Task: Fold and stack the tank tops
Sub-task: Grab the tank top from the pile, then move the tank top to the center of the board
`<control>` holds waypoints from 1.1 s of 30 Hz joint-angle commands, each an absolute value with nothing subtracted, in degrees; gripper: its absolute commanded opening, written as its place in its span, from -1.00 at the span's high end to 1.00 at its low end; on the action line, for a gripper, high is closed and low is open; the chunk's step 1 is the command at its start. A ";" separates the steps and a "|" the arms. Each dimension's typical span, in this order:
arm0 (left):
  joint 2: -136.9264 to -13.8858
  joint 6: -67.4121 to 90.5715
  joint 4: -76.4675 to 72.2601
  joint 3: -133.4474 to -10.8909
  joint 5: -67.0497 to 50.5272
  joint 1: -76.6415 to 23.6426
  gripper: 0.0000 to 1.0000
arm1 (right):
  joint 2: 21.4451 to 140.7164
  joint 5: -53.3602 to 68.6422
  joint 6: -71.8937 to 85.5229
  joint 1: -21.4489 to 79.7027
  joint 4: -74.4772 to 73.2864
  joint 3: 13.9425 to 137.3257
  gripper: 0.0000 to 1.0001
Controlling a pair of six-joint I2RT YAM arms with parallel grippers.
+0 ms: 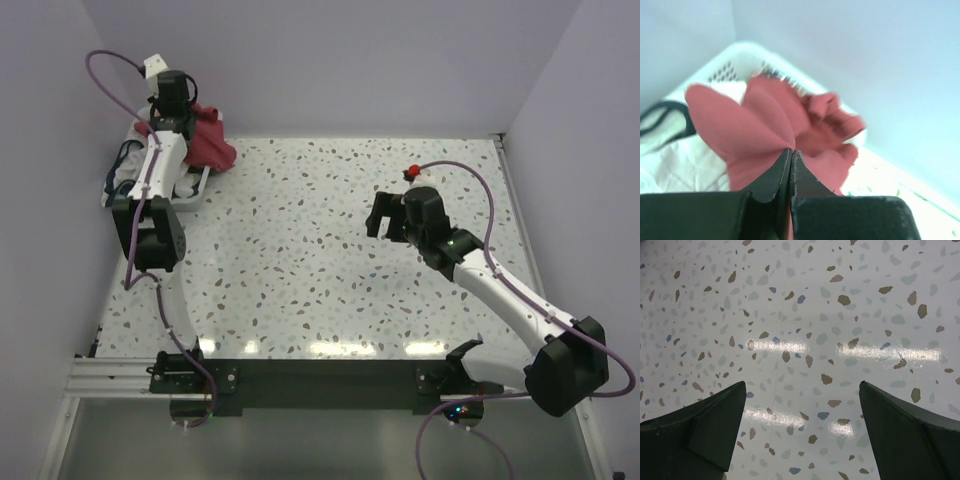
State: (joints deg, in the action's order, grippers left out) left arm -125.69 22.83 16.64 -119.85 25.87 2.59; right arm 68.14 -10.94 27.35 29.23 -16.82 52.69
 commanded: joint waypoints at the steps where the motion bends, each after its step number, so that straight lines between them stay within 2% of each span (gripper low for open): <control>1: -117.52 21.89 10.81 -121.72 21.98 1.94 1.00 | 68.73 -11.69 26.46 29.36 -14.59 55.28 -0.97; 8: -110.58 15.65 10.29 -126.65 23.99 -7.28 1.00 | 70.05 -13.97 26.28 29.27 -15.91 59.32 -0.97; 17: -101.17 10.11 8.61 -126.31 26.63 -27.48 1.00 | 67.60 -18.89 26.10 29.35 -18.28 63.90 -0.97; 21: -94.76 14.21 6.51 -116.04 26.81 -31.20 1.00 | 64.78 -21.44 26.63 29.27 -19.07 63.11 -0.97; 23: -89.76 17.30 5.98 -104.46 27.94 -31.20 1.00 | 63.20 -22.15 27.16 29.27 -19.77 61.80 -0.97; 26: -84.21 23.27 2.55 -85.91 29.53 -30.42 0.50 | 61.97 -23.99 27.51 29.36 -20.91 59.51 -0.97; 27: -83.42 27.03 2.11 -82.04 28.23 -29.80 0.00 | 61.44 -24.60 27.60 29.27 -21.09 58.89 -0.97; 29: -82.79 32.75 2.37 -73.33 22.34 -27.18 -0.42 | 61.09 -25.49 26.98 29.27 -21.44 57.14 -0.97; 33: -81.57 36.38 1.58 -64.44 15.74 -25.31 -0.52 | 61.96 -26.01 26.89 29.27 -22.15 55.02 -0.97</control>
State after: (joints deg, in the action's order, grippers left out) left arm -82.54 29.30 4.03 -68.86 21.04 -26.39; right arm 61.45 -23.51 26.96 29.23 -20.58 56.53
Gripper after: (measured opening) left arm 0.753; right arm 0.986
